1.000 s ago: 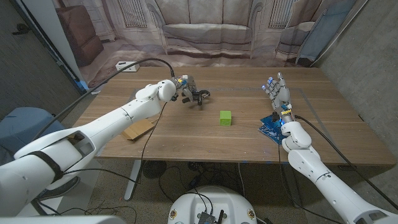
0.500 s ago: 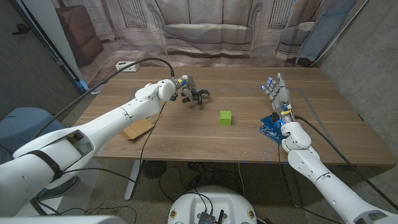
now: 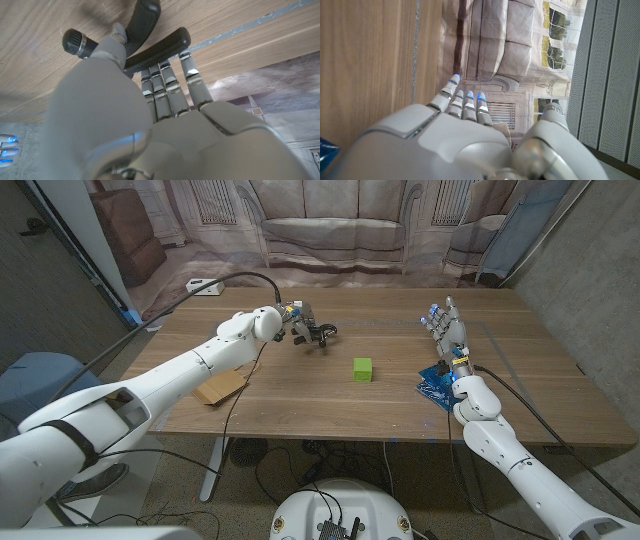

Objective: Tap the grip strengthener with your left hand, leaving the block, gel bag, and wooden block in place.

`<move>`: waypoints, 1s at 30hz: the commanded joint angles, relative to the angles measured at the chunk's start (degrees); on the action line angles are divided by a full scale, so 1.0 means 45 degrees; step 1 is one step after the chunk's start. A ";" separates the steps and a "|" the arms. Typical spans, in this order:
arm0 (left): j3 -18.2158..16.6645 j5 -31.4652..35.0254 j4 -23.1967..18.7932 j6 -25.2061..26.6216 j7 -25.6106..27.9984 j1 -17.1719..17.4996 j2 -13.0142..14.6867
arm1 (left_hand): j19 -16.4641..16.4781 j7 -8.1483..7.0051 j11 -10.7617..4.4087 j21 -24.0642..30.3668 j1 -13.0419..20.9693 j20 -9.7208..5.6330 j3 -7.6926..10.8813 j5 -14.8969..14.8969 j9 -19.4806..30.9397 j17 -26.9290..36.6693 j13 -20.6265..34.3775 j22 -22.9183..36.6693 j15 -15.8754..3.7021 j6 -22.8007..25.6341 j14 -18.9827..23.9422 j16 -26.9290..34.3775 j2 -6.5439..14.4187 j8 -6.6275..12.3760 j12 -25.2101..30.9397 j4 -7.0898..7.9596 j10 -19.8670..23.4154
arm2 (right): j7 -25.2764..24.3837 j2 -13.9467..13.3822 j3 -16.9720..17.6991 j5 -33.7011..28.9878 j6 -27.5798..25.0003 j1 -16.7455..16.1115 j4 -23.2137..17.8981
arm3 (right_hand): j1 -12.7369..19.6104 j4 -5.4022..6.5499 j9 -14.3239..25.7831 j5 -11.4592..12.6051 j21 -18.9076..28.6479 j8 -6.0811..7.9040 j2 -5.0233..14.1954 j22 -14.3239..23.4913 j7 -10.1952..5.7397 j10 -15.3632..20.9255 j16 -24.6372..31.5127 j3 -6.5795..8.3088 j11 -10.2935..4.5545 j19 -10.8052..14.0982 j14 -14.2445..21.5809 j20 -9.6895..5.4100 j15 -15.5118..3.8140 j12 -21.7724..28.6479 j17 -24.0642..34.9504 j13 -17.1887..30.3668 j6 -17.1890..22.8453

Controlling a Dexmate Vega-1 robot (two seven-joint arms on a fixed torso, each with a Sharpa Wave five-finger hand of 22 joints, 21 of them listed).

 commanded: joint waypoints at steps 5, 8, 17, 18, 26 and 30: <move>-0.0013 0.0215 -0.0013 -0.0138 -0.0146 -0.0028 0.0113 | 0.0980 0.0006 -0.0032 -0.0096 -0.0924 -0.1253 0.0871 -0.0014 0.0023 0.0009 0.0006 0.0004 0.0014 -0.0249 -0.0269 0.0122 0.0498 -0.0042 -0.0143 0.1178 -0.0192 | 0.0031 -0.0057 0.0018 0.0000 -0.0054 -0.0020 -0.0059 | 0.0123 -0.0041 0.0022 0.0009 -0.0018 0.0011 0.0064 0.0035 -0.0008 0.0128 -0.0023 -0.0058 -0.0016 0.0086 0.0088 -0.0038 0.0032 -0.0010 0.0050 0.0070 0.0098; -0.0039 0.0194 0.0051 -0.0244 -0.0120 -0.0021 0.0116 | 0.0894 -0.0010 -0.0040 -0.0129 -0.1175 -0.1251 0.0746 -0.0037 0.0014 0.0007 -0.0003 -0.0003 0.0024 -0.0305 -0.0361 0.0142 0.0419 -0.0045 -0.0176 0.1251 -0.0249 | 0.0044 -0.0040 0.0007 0.0007 -0.0049 -0.0016 -0.0024 | 0.0126 -0.0044 0.0022 0.0009 -0.0018 0.0011 0.0062 0.0035 -0.0004 0.0126 -0.0023 -0.0059 -0.0023 0.0086 0.0090 -0.0039 0.0027 -0.0011 0.0049 0.0070 0.0099; -0.0076 0.0204 0.0059 -0.0319 -0.0149 0.0026 0.0121 | 0.0779 -0.0056 -0.0056 -0.0176 -0.1486 -0.1234 0.0597 -0.0052 -0.0002 -0.0017 -0.0031 -0.0012 0.0072 -0.0331 -0.0458 0.0173 0.0305 -0.0022 -0.0194 0.1302 -0.0245 | 0.0039 0.0016 0.0006 0.0047 0.0003 -0.0079 0.0019 | 0.0128 -0.0040 0.0022 0.0009 -0.0019 0.0012 0.0077 0.0035 -0.0007 0.0133 -0.0028 -0.0057 -0.0027 0.0087 0.0080 -0.0035 0.0036 -0.0010 0.0051 0.0070 0.0101; -0.0081 0.0201 0.0056 -0.0319 -0.0163 0.0030 0.0124 | 0.0768 -0.0053 -0.0045 -0.0181 -0.1508 -0.1237 0.0593 -0.0051 -0.0004 -0.0017 -0.0034 -0.0013 0.0083 -0.0342 -0.0471 0.0174 0.0312 -0.0024 -0.0201 0.1308 -0.0257 | 0.0042 0.0013 0.0006 0.0045 0.0005 -0.0084 0.0016 | 0.0129 -0.0041 0.0022 0.0009 -0.0018 0.0012 0.0075 0.0035 -0.0007 0.0134 -0.0027 -0.0058 -0.0031 0.0090 0.0084 -0.0033 0.0036 -0.0009 0.0051 0.0070 0.0101; -0.0105 0.0228 0.0014 -0.0307 -0.0202 0.0093 0.0172 | 0.0703 -0.0043 -0.0026 -0.0213 -0.1758 -0.1195 0.0480 -0.0061 -0.0020 -0.0033 -0.0060 -0.0020 0.0131 -0.0383 -0.0574 0.0186 0.0232 -0.0017 -0.0239 0.1341 -0.0328 | 0.0054 -0.0017 -0.0001 0.0063 -0.0047 -0.0116 -0.0018 | 0.0142 -0.0049 0.0022 0.0008 -0.0021 0.0012 0.0074 0.0035 -0.0011 0.0124 -0.0027 -0.0058 -0.0032 0.0083 0.0093 -0.0032 0.0050 -0.0014 0.0048 0.0070 0.0102; -0.0109 0.0227 0.0000 -0.0314 -0.0223 0.0126 0.0181 | 0.0677 -0.0049 -0.0026 -0.0227 -0.1813 -0.1177 0.0465 -0.0056 -0.0028 -0.0041 -0.0070 -0.0022 0.0164 -0.0392 -0.0600 0.0195 0.0227 -0.0011 -0.0240 0.1332 -0.0323 | 0.0065 -0.0027 0.0004 0.0075 -0.0048 -0.0137 -0.0033 | 0.0137 -0.0043 0.0022 0.0008 -0.0021 0.0011 0.0087 0.0035 -0.0007 0.0117 -0.0027 -0.0057 -0.0039 0.0084 0.0092 -0.0031 0.0043 -0.0017 0.0052 0.0070 0.0101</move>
